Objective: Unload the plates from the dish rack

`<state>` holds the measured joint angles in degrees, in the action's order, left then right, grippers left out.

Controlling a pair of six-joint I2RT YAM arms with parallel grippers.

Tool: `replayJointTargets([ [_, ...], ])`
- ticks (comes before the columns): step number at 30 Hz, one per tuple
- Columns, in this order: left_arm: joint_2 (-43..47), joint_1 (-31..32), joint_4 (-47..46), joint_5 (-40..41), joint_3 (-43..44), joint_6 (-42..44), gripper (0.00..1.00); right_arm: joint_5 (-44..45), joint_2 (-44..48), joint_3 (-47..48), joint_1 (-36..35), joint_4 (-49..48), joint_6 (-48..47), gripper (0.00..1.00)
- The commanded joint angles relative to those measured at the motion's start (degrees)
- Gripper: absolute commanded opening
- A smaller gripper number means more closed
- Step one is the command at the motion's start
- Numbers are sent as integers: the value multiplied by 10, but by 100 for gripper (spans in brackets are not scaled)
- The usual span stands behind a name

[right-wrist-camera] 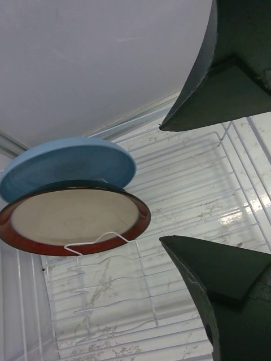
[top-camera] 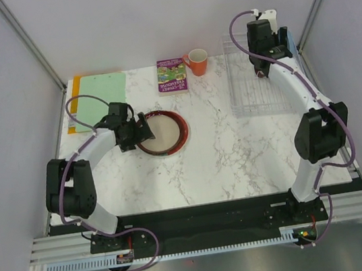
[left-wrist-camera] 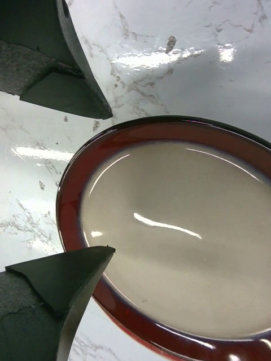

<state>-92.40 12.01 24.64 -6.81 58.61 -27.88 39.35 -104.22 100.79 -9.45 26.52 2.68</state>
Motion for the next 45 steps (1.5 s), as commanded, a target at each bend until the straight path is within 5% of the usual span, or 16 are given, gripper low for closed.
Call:
replayJointTargets([
  [1,13,10,56,93,32,34,100,11,-29,40,10,-9,-10,81],
  [5,52,9,61,130,19,14,100,10,-58,65,23,-10,-13,81],
  [13,175,10,-11,52,-5,25,100,13,-148,143,44,-13,-23,79],
  [28,137,10,-36,-7,27,33,100,-44,-283,272,87,-15,-15,71],
  [31,133,10,-43,-8,24,31,100,-67,-299,280,92,-15,-9,58],
  [32,132,10,-45,-10,23,31,100,-74,-301,281,93,-15,-7,39],
  [34,129,10,-47,-14,23,29,100,-98,-302,280,112,-17,-4,20],
  [35,128,10,-50,-16,22,27,99,-106,-301,277,114,-17,-1,1],
  [41,127,10,-67,-38,6,15,97,-138,-252,231,117,-39,5,0],
  [45,133,11,-70,-46,-2,12,95,-57,-199,188,99,-77,-22,0],
])
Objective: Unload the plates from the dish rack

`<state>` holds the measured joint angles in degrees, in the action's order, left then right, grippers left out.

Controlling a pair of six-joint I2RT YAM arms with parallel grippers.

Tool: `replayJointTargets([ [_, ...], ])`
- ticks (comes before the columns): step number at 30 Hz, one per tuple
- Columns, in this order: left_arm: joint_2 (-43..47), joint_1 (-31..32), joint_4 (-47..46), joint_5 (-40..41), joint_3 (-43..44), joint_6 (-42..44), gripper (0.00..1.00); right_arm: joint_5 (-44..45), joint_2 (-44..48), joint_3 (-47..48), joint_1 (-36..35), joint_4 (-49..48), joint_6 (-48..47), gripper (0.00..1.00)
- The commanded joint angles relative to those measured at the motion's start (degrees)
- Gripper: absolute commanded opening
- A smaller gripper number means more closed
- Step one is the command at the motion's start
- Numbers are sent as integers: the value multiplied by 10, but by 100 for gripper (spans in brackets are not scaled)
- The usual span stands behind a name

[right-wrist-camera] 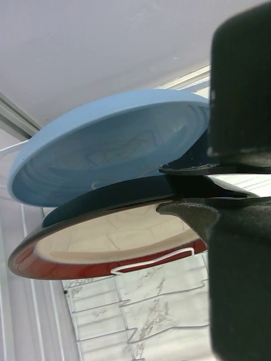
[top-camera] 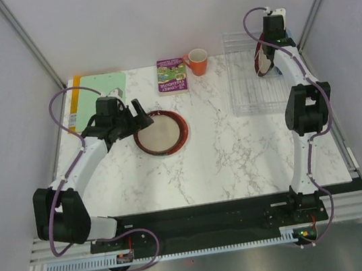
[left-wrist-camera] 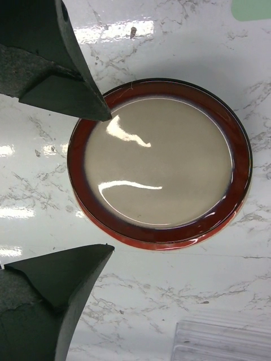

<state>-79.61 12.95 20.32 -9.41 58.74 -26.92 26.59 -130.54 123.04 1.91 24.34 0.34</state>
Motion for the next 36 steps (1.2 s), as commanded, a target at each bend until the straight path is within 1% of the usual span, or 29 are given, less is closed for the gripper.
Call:
replayJointTargets([
  [1,9,1,-27,-24,-4,2,95,94,74,-40,-15,-62,-26,0],
  [3,12,1,-27,-27,-6,-3,95,156,100,-61,-43,-90,-62,0],
  [8,19,6,-26,-37,-10,-6,93,227,155,-120,-67,-171,-110,0],
  [10,24,6,-26,-37,-13,-6,93,255,158,-121,-79,-180,-132,0],
  [16,35,7,-26,-37,-23,-4,93,305,175,-127,-98,-197,-154,0],
  [19,39,7,-26,-45,-21,-6,93,304,214,-142,-107,-198,-155,0],
  [21,39,7,-27,-50,-18,-7,94,282,240,-153,-116,-180,-137,0],
  [22,40,6,-29,-53,-18,-6,96,275,269,-168,-119,-172,-127,0],
  [24,45,7,-40,-68,-22,-11,100,257,295,-184,-133,-155,-109,0],
  [26,53,7,-54,-76,-28,-16,100,232,333,-202,-153,-120,-97,0],
  [29,59,7,-78,-93,-38,-25,100,188,385,-229,-179,-65,-43,0],
  [30,60,7,-89,-113,-40,-28,100,127,401,-238,-183,-52,-7,0],
  [32,58,7,-123,-140,-49,-41,100,62,447,-277,-192,-32,36,0],
  [33,56,7,-133,-161,-52,-45,100,0,461,-290,-194,-29,54,0],
  [34,56,7,-142,-168,-60,-51,100,-34,488,-319,-196,-27,93,0],
  [36,56,7,-178,-184,-70,-67,100,-86,509,-342,-198,-26,127,0],
])
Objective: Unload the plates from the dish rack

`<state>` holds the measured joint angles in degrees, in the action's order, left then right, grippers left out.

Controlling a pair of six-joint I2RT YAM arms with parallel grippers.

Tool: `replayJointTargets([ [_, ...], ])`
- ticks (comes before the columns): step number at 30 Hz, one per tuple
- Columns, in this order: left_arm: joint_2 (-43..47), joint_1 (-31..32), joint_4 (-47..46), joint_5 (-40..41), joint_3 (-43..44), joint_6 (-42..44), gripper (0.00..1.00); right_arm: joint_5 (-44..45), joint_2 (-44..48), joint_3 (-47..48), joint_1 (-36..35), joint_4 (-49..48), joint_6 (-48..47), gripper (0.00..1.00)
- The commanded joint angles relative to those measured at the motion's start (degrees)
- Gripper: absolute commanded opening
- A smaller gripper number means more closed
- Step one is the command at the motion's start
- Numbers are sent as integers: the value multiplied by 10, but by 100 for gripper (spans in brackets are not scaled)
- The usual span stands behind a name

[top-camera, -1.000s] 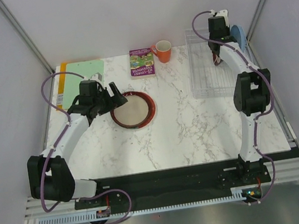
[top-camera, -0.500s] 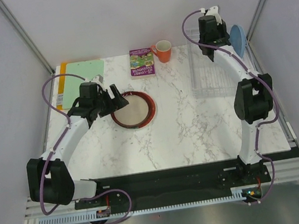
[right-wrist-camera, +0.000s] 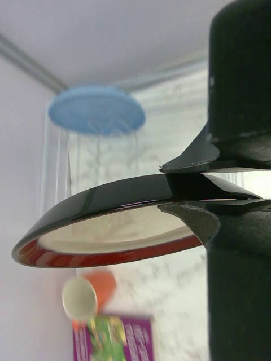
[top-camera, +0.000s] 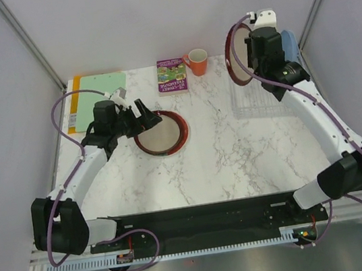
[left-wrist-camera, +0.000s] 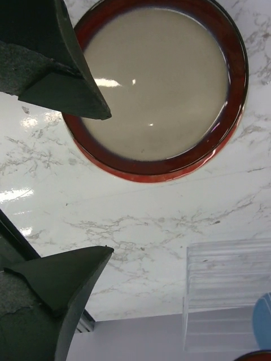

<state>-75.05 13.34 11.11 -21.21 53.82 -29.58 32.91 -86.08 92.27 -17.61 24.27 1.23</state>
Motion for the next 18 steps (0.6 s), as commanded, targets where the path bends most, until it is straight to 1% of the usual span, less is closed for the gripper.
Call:
replayJointTargets([
  [1,10,3,-103,-75,-33,-45,100,-201,79,-51,-3,-26,146,0],
  [2,9,3,-111,-81,-38,-58,100,-228,85,-56,-4,-25,160,0],
  [3,6,2,-162,-105,-45,-66,100,-258,89,-62,-5,-26,171,0],
  [4,3,3,-185,-119,-59,-91,100,-308,95,-74,-5,-27,184,0],
  [5,0,3,-207,-131,-66,-106,100,-328,97,-78,-11,-28,205,0],
  [6,-6,3,-264,-155,-74,-121,99,-341,101,-85,-14,-31,212,0],
  [7,-11,3,-288,-164,-87,-148,99,-350,111,-104,-17,-44,220,0],
  [9,-19,3,-337,-190,-97,-172,98,-372,122,-125,-24,-57,240,0],
  [10,-31,3,-385,-198,-106,-197,97,-382,128,-140,-25,-63,245,0],
  [15,-75,8,-477,-233,-116,-252,95,-429,134,-173,-32,-99,280,0],
  [18,-94,10,-488,-233,-116,-256,93,-457,134,-184,-37,-120,300,0],
])
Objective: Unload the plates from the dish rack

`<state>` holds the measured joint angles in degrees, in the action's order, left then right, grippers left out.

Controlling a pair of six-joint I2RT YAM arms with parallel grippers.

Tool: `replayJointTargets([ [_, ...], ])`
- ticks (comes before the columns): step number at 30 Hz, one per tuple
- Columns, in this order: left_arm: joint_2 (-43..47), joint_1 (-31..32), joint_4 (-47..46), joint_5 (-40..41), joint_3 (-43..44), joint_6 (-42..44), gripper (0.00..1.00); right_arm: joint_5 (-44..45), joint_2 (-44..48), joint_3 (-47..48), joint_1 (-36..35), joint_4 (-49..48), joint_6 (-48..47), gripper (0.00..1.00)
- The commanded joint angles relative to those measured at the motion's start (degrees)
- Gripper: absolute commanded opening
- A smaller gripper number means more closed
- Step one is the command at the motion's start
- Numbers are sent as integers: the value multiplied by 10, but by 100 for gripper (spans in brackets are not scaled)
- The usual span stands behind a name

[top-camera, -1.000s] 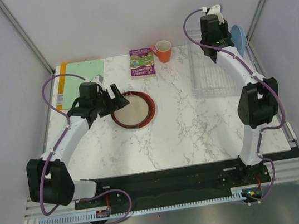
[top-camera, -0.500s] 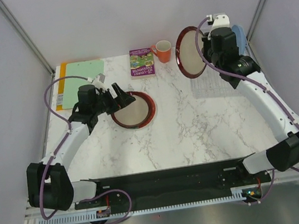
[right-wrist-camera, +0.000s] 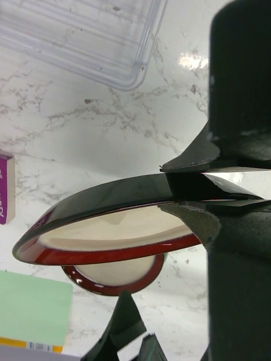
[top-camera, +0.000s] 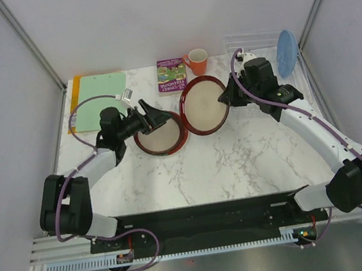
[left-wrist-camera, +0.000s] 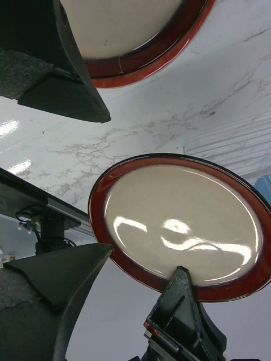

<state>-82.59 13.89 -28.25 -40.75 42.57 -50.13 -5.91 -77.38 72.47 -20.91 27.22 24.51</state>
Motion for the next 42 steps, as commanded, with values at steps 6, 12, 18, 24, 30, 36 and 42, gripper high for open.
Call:
replayJointTargets([
  [6,-52,9,-125,-31,-7,-59,91,-92,49,12,-15,-161,84,0],
  [12,-85,13,-181,-39,5,-95,89,-110,50,4,-29,-169,98,0],
  [18,-103,19,-225,-50,18,-124,46,-127,54,-16,-38,-190,116,0],
  [24,-101,20,-232,-48,7,-115,2,-140,51,-25,-39,-190,113,0],
  [30,-90,19,-242,-43,-13,-107,2,-170,32,-43,-43,-204,122,0],
  [36,-51,19,-184,-19,-20,-68,2,-177,23,-56,-48,-208,125,32],
  [42,25,-2,-59,38,-28,-2,2,-127,17,-46,-47,-174,87,60],
])
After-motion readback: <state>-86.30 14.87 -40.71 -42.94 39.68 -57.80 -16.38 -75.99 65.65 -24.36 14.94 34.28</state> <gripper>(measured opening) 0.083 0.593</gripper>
